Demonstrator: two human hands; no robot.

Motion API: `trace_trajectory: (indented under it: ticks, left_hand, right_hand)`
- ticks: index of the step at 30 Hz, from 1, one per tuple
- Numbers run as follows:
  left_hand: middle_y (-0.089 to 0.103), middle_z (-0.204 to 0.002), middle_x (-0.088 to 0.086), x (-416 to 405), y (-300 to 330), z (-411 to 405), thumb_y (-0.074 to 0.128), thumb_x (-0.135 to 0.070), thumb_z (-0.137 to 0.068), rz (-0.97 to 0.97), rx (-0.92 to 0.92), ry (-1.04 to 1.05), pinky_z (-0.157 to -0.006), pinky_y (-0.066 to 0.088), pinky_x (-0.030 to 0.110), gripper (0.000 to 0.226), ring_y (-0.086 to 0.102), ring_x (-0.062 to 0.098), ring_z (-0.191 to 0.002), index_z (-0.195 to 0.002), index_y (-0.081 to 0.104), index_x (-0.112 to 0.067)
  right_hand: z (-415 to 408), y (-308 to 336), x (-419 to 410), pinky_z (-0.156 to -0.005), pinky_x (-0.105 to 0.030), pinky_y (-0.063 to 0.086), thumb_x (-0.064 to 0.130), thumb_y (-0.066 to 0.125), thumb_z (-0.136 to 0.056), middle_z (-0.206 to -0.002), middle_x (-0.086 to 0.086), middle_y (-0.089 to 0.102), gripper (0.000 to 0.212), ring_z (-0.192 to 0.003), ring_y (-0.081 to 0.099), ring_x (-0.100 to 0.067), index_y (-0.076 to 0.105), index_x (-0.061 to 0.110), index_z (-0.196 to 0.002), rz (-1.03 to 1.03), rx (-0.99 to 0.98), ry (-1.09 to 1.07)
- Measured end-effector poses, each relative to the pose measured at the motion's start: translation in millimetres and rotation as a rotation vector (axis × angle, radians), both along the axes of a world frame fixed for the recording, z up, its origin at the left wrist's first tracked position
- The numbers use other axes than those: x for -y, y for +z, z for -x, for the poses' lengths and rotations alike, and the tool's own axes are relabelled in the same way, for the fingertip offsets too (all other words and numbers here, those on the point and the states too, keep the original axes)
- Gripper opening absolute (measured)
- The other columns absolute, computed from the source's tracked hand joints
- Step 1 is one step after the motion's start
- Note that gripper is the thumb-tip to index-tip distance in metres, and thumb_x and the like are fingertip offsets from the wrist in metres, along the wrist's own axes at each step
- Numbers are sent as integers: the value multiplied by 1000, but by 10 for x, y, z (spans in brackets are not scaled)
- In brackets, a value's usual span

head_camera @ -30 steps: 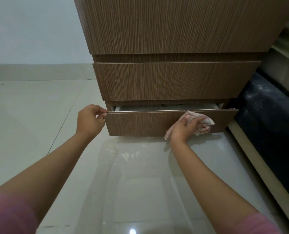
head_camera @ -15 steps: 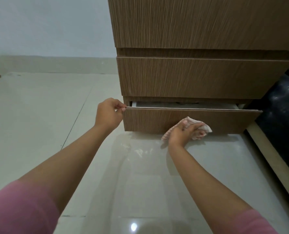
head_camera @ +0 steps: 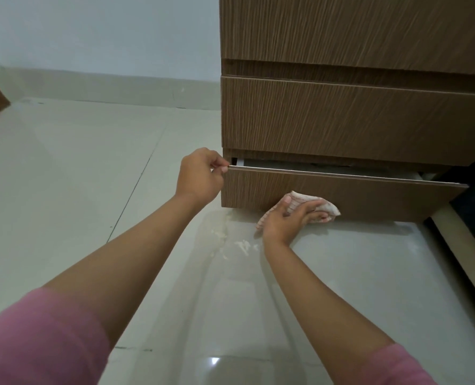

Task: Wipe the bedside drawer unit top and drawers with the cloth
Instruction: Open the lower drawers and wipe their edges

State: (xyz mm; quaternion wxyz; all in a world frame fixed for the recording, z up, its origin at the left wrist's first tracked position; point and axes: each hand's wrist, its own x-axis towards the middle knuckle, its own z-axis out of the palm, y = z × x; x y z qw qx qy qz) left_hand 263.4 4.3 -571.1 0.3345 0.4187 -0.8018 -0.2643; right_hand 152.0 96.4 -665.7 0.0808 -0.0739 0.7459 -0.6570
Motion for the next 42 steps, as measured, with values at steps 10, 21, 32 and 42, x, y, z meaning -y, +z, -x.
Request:
trace_trajectory:
  ticks: [10, 21, 32, 42]
  left_hand:
    - [65, -83, 6, 34, -20, 3, 64, -3, -78, 70, 9, -25, -67, 37, 19, 10, 53, 13, -72, -82, 72, -8]
    - [65, -84, 11, 26, -7, -7, 63, -2, -78, 82, 17, -42, -67, 37, 21, 12, 51, 14, -72, -83, 72, -7]
    - [66, -82, 4, 84, 17, -11, 65, -4, -78, -24, 0, -56, -62, 36, 11, 11, 53, 12, -70, -83, 72, -10]
    - [67, -85, 5, 90, 79, -4, 60, -3, -78, 23, 79, -86, -68, 39, 19, 13, 54, 13, -73, -83, 72, -8]
  right_hand:
    - [-487, 133, 338, -115, -34, -9, 24, 36, -99, -153, -15, -25, 65, -141, -24, -30, -4, 12, -149, 25, -299, 107]
    - [-373, -139, 260, -109, -15, -19, 16, 40, -98, -153, -25, -18, 65, -141, -19, -33, 0, 4, -148, -49, -323, 63]
    - [-613, 33, 464, -113, -27, -17, 15, 41, -96, -152, -16, -26, 70, -140, -27, -21, -6, 11, -149, 30, -279, 64]
    - [-796, -211, 454, -115, -35, -5, 14, 45, -94, -149, -16, -28, 74, -140, -22, -33, -5, 8, -148, -145, -356, 217]
